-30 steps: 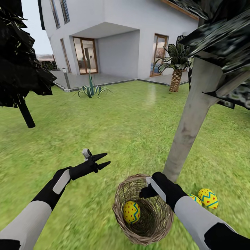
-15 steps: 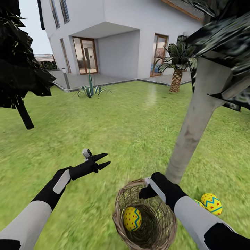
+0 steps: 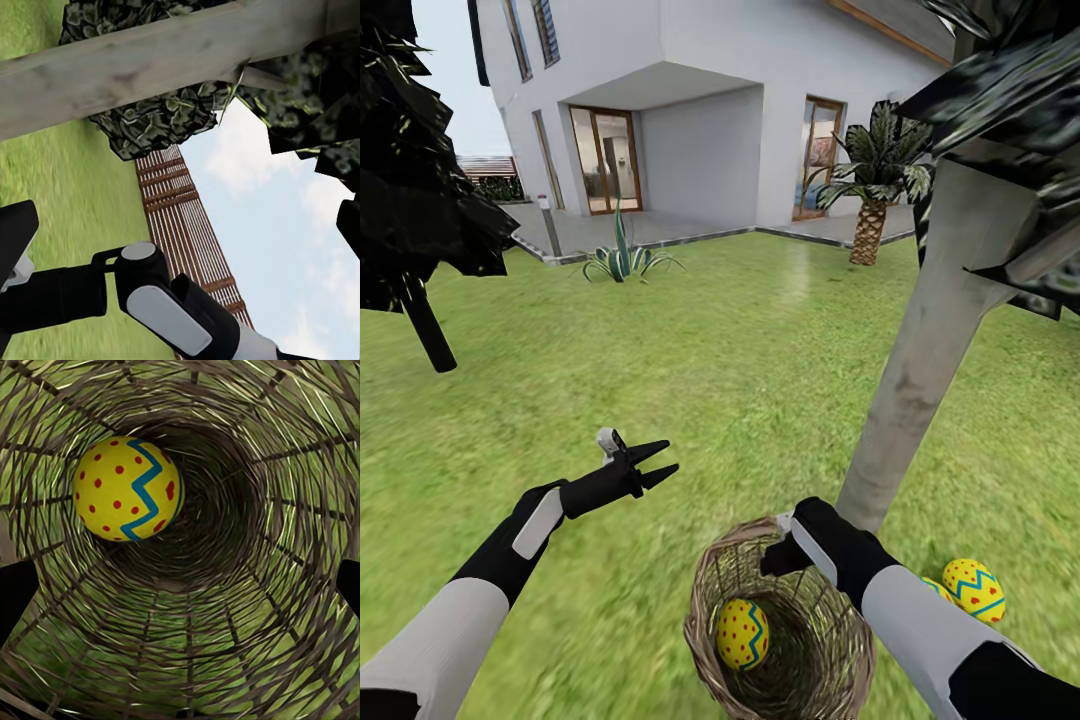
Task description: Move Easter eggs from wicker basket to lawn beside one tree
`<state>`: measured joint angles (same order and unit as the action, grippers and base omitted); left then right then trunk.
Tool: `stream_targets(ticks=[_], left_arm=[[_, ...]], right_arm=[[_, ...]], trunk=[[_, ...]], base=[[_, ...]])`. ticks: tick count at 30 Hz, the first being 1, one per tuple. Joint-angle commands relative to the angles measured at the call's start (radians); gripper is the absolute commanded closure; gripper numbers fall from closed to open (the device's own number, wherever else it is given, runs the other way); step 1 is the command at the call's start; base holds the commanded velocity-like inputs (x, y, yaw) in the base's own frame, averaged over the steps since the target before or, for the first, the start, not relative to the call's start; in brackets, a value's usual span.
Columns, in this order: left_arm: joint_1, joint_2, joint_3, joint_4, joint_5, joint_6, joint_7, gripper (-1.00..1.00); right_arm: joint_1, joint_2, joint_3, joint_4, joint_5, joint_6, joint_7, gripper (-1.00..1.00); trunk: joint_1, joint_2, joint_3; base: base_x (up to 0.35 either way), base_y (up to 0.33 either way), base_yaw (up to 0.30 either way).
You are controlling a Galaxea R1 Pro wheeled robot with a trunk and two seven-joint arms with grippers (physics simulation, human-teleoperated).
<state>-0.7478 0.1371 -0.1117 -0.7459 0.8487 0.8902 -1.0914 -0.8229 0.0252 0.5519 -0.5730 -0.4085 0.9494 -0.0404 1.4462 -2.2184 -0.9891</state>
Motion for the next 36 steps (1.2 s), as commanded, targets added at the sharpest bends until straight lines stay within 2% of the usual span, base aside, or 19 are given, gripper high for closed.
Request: stream_targets(ticks=[1, 3, 9, 15, 17, 18, 20, 21, 22, 24, 30, 36], left_arm=[[-0.001, 0.001, -0.004, 0.0, 0.006, 0.006, -0.001, -1.0], [-0.001, 0.001, -0.003, 0.001, 0.007, 0.006, -0.002, -1.0], [-0.001, 0.001, -0.005, 0.0, 0.006, 0.006, -0.002, -1.0], [-0.001, 0.001, -0.005, 0.0, 0.006, 0.006, -0.002, -1.0], [-0.001, 0.001, -0.005, 0.001, 0.006, 0.006, -0.002, -1.0], [-0.001, 0.001, -0.005, 0.001, 0.006, 0.006, -0.002, -1.0], [-0.001, 0.001, -0.005, 0.0, 0.006, 0.006, -0.002, -1.0], [-0.001, 0.001, -0.005, 0.0, 0.006, 0.006, -0.002, -1.0], [-0.001, 0.001, -0.005, 0.0, 0.006, 0.006, -0.002, -1.0], [-0.001, 0.001, -0.005, 0.0, 0.006, 0.004, -0.002, -1.0], [0.002, 0.001, -0.006, 0.007, 0.003, 0.003, 0.001, -1.0], [0.005, 0.001, -0.006, 0.007, 0.003, 0.002, 0.001, -1.0]], right_arm=[[-0.001, -0.001, 0.004, -0.001, -0.005, 0.003, -0.004, -1.0], [-0.001, -0.001, 0.012, -0.001, -0.003, 0.002, -0.005, -1.0], [-0.001, -0.004, 0.138, -0.006, 0.001, -0.003, -0.004, -1.0], [-0.001, -0.007, 0.184, -0.008, 0.002, -0.006, -0.003, -1.0], [-0.001, -0.007, 0.244, -0.012, 0.002, -0.006, -0.003, -1.0], [-0.001, -0.007, 0.26, -0.013, 0.002, -0.007, -0.003, -1.0], [-0.001, -0.007, 0.328, -0.015, 0.003, -0.02, -0.003, -1.0], [-0.001, -0.008, 0.36, -0.016, 0.003, -0.035, -0.003, -1.0], [-0.001, -0.015, 0.41, -0.017, 0.003, -0.082, -0.003, -1.0], [-0.001, -0.024, 0.439, -0.017, 0.004, -0.134, 0.001, -1.0], [-0.035, -0.022, 0.445, -0.03, -0.002, -0.144, -0.003, -1.0], [-0.069, -0.049, 0.446, -0.064, -0.001, -0.178, 0.026, -1.0]], trunk=[[0.0, 0.0, -0.001], [0.0, 0.0, -0.001], [0.023, -0.042, -0.02], [0.046, -0.084, -0.038], [0.054, -0.098, -0.045], [0.057, -0.105, -0.048], [0.065, -0.119, -0.054], [0.069, -0.126, -0.057], [0.073, -0.133, -0.06], [0.08, -0.147, -0.067], [0.08, -0.147, -0.067], [0.08, -0.147, -0.067]], base=[[0.0, 0.0, 0.0], [0.0, 0.0, 0.0], [0.0, 0.0, 0.0], [0.0, 0.0, 0.0], [0.0, 0.0, 0.0], [0.0, 0.0, 0.0], [0.0, 0.0, 0.0], [0.0, 0.0, 0.0], [0.0, 0.0, 0.0], [0.0, 0.0, 0.0], [0.0, 0.0, 0.0], [0.0, 0.0, 0.0]])
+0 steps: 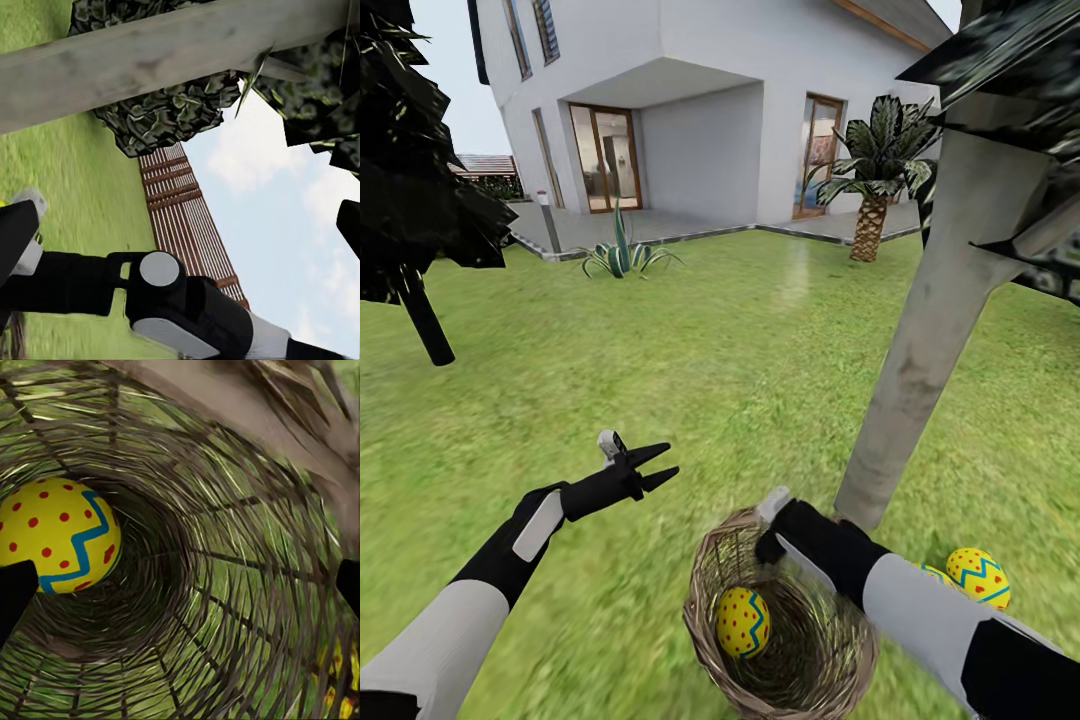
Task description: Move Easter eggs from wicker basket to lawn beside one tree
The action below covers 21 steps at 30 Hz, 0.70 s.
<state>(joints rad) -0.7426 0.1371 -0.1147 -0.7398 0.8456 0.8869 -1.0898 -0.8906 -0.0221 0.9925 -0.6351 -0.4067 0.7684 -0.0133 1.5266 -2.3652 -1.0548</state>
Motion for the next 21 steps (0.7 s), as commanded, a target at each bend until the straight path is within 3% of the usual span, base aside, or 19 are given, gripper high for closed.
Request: stream_targets(ticks=[1, 10, 15, 16, 21], left_arm=[[-0.001, 0.001, -0.003, 0.0, 0.006, 0.006, -0.001, -1.0], [0.0, 0.001, -0.003, 0.0, 0.006, 0.005, -0.001, -1.0], [0.0, 0.0, -0.003, 0.0, 0.006, 0.006, -0.001, -1.0], [0.0, 0.0, -0.003, 0.0, 0.006, 0.006, -0.001, -1.0], [0.0, -0.001, -0.003, 0.0, 0.006, 0.005, -0.001, -1.0]], right_arm=[[-0.007, -0.007, 0.006, -0.008, -0.002, -0.002, 0.004, -1.0], [-0.028, -0.058, 0.005, -0.007, 0.052, -0.053, 0.055, -1.0], [-0.028, -0.06, 0.006, 0.008, 0.08, -0.081, 0.083, -1.0], [-0.028, -0.06, 0.006, 0.01, 0.082, -0.086, 0.434, -1.0], [-0.03, -0.056, 0.012, 0.116, 0.088, -0.086, 0.497, -1.0]], trunk=[[0.0, 0.0, -0.001], [0.0, 0.0, -0.001], [0.0, 0.0, -0.001], [0.0, 0.0, -0.001], [0.004, -0.007, -0.004]], base=[[0.0, 0.0, 0.0], [0.0, 0.0, 0.0], [0.0, 0.0, 0.0], [0.0, 0.0, 0.0], [0.0, 0.0, 0.0]])
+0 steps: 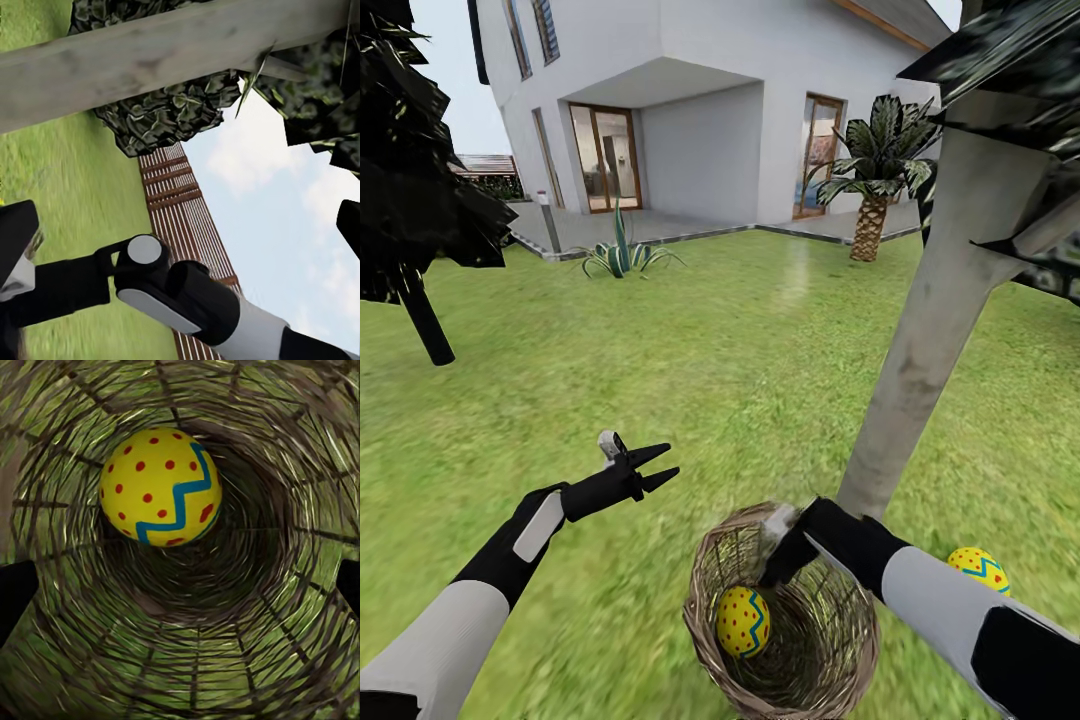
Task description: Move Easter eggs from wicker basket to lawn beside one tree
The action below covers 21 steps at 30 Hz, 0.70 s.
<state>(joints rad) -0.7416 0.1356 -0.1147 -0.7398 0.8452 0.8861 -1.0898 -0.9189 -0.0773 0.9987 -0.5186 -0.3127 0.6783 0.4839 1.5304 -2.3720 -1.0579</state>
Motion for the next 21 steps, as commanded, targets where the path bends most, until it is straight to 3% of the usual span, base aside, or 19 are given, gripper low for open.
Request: stream_targets(ticks=[1, 8, 9, 10, 13, 21], left_arm=[[-0.001, 0.001, -0.003, 0.0, 0.006, 0.006, -0.001, -1.0], [-0.001, 0.001, -0.003, 0.0, 0.006, 0.006, -0.001, -1.0], [-0.001, 0.001, -0.003, 0.0, 0.006, 0.006, -0.001, -1.0], [-0.001, 0.001, -0.003, 0.0, 0.006, 0.005, -0.001, -1.0], [-0.001, 0.001, -0.003, 0.0, 0.006, 0.005, -0.001, -1.0], [-0.001, 0.001, -0.003, 0.0, 0.006, 0.005, -0.001, -1.0]], right_arm=[[-0.001, -0.001, 0.006, 0.005, -0.005, 0.004, 0.0, -1.0], [-0.002, -0.001, 0.009, 0.027, 0.003, 0.002, 0.044, -1.0], [-0.002, -0.001, 0.009, 0.027, 0.013, 0.0, 0.053, -1.0], [-0.002, 0.0, 0.008, 0.03, 0.052, -0.002, 0.067, -1.0], [-0.002, 0.0, 0.007, 0.032, 0.079, -0.003, 0.078, -1.0], [-0.002, 0.001, 0.006, 0.018, 0.087, -0.021, 0.079, -1.0]], trunk=[[0.004, -0.008, -0.004], [0.031, -0.057, -0.026], [0.034, -0.064, -0.029], [0.038, -0.071, -0.032], [0.05, -0.092, -0.042], [0.071, -0.129, -0.069]], base=[[0.0, 0.0, 0.0], [0.0, 0.0, 0.0], [0.0, 0.0, 0.0], [0.0, 0.0, 0.0], [0.0, 0.0, 0.0], [0.0, 0.0, 0.0]])
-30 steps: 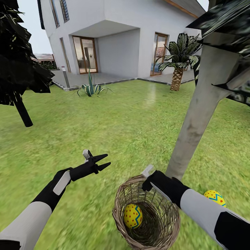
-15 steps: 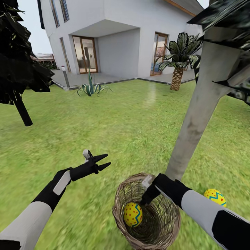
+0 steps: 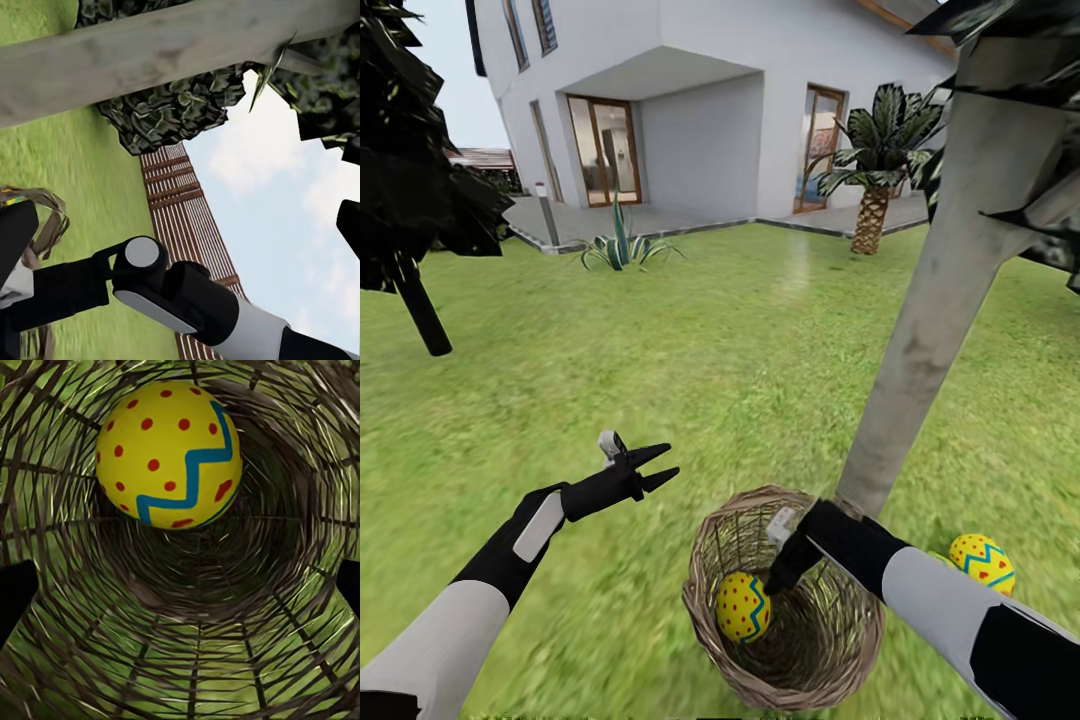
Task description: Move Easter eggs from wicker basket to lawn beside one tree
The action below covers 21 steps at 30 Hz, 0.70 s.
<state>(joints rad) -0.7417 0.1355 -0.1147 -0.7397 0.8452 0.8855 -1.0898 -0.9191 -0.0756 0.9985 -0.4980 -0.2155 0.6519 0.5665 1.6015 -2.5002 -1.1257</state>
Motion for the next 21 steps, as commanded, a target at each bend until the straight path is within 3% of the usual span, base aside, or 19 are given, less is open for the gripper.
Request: stream_targets(ticks=[1, 6, 8, 11, 21], left_arm=[[-0.001, 0.001, -0.003, 0.0, 0.006, 0.006, -0.001, -1.0], [-0.001, 0.0, -0.004, 0.0, 0.006, 0.006, -0.001, -1.0], [-0.001, 0.0, -0.003, 0.0, 0.006, 0.006, -0.001, -1.0], [-0.001, -0.001, -0.003, 0.0, 0.006, 0.006, -0.001, -1.0], [-0.001, -0.001, -0.003, 0.0, 0.006, 0.006, -0.001, -1.0]], right_arm=[[-0.001, -0.001, 0.007, -0.002, -0.01, -0.002, -0.003, -1.0], [-0.001, -0.001, 0.007, -0.004, 0.005, -0.037, -0.005, -1.0], [-0.001, 0.0, 0.005, -0.005, 0.047, -0.045, -0.005, -1.0], [-0.001, 0.002, 0.003, -0.005, 0.073, -0.047, -0.005, -1.0], [-0.001, 0.002, 0.006, -0.005, 0.085, -0.043, -0.004, -1.0]], trunk=[[0.0, -0.001, -0.005], [0.002, -0.002, -0.024], [0.003, -0.002, -0.032], [0.005, -0.003, -0.044], [0.009, -0.005, -0.082]], base=[[0.0, 0.0, 0.0], [0.0, 0.0, 0.0], [0.0, 0.0, 0.0], [0.0, 0.0, 0.0], [0.0, 0.0, 0.0]])
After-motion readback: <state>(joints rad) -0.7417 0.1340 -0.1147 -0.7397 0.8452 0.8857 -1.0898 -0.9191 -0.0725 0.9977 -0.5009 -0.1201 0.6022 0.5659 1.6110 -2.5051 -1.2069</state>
